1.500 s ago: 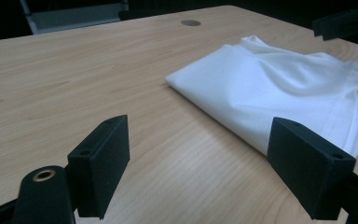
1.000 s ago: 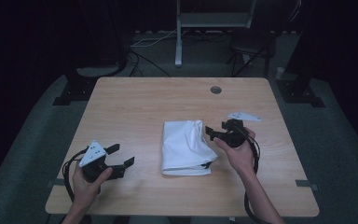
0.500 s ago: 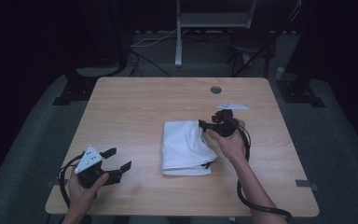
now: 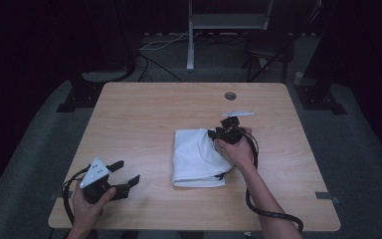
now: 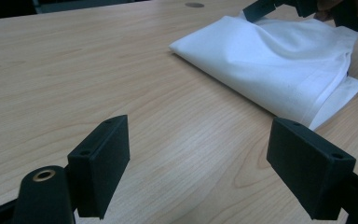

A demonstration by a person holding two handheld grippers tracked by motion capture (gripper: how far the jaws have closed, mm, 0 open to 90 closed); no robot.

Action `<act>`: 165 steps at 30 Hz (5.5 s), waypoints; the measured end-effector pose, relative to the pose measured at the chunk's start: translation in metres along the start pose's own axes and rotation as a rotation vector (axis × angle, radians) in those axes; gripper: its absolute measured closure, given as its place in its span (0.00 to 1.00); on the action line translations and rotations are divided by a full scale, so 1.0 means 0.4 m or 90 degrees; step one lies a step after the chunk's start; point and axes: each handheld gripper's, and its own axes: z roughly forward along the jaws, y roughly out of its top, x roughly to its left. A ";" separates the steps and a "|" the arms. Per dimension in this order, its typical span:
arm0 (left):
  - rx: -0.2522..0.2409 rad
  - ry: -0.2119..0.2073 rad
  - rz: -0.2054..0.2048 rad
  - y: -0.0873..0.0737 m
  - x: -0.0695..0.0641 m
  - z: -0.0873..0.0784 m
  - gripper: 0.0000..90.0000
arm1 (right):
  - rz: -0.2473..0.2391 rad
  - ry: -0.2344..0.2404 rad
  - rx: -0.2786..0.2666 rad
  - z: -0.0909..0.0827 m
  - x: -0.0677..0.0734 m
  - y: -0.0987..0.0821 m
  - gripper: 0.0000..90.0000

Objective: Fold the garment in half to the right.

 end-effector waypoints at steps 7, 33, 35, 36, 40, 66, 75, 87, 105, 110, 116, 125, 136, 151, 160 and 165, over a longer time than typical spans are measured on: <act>0.002 -0.004 0.008 0.004 -0.010 0.004 0.24 | 0.001 -0.005 -0.013 -0.015 -0.008 0.000 0.88; 0.007 -0.004 0.019 0.006 -0.013 0.005 0.24 | -0.017 0.004 0.000 0.006 -0.002 -0.009 0.95; 0.006 -0.004 0.021 0.008 -0.013 0.006 0.24 | -0.018 0.003 -0.003 0.001 -0.002 -0.006 0.95; 0.005 -0.005 0.023 0.009 -0.014 0.006 0.24 | -0.019 0.002 -0.008 -0.002 -0.003 -0.005 0.96; 0.006 -0.006 0.024 0.009 -0.017 0.008 0.24 | -0.011 0.008 -0.015 -0.017 -0.007 0.002 0.96; 0.008 -0.012 0.026 0.011 -0.022 0.016 0.24 | -0.005 -0.059 0.001 -0.022 -0.053 -0.022 0.79; 0.005 -0.023 0.035 0.024 -0.036 0.026 0.24 | -0.009 -0.006 -0.006 -0.086 -0.016 -0.043 0.69; 0.001 -0.076 0.073 0.080 -0.100 0.086 0.24 | -0.026 0.009 0.035 -0.162 0.025 -0.155 0.67; 0.047 -0.118 0.135 0.118 -0.176 0.196 0.24 | -0.064 -0.008 0.029 -0.221 0.059 -0.209 0.63; 0.056 -0.158 0.148 0.111 -0.203 0.219 0.24 | -0.076 -0.017 0.048 -0.203 0.072 -0.245 0.62; 0.091 -0.186 0.169 0.095 -0.218 0.245 0.24 | -0.091 -0.027 0.049 -0.186 0.086 -0.245 0.62; 0.086 -0.161 0.152 0.097 -0.191 0.229 0.24 | -0.106 -0.026 0.049 -0.126 0.111 -0.212 0.62; 0.096 -0.164 0.097 0.085 -0.144 0.222 0.24 | -0.127 -0.024 0.029 -0.095 0.149 -0.168 0.58; 0.138 -0.180 0.093 0.069 -0.141 0.228 0.24 | -0.179 0.000 0.048 -0.115 0.194 -0.206 0.56; 0.106 -0.181 0.061 0.081 -0.134 0.220 0.24 | -0.121 0.039 -0.034 -0.169 0.181 -0.160 0.55; 0.113 -0.189 0.040 0.076 -0.124 0.228 0.24 | -0.146 0.059 0.019 -0.134 0.193 -0.163 0.54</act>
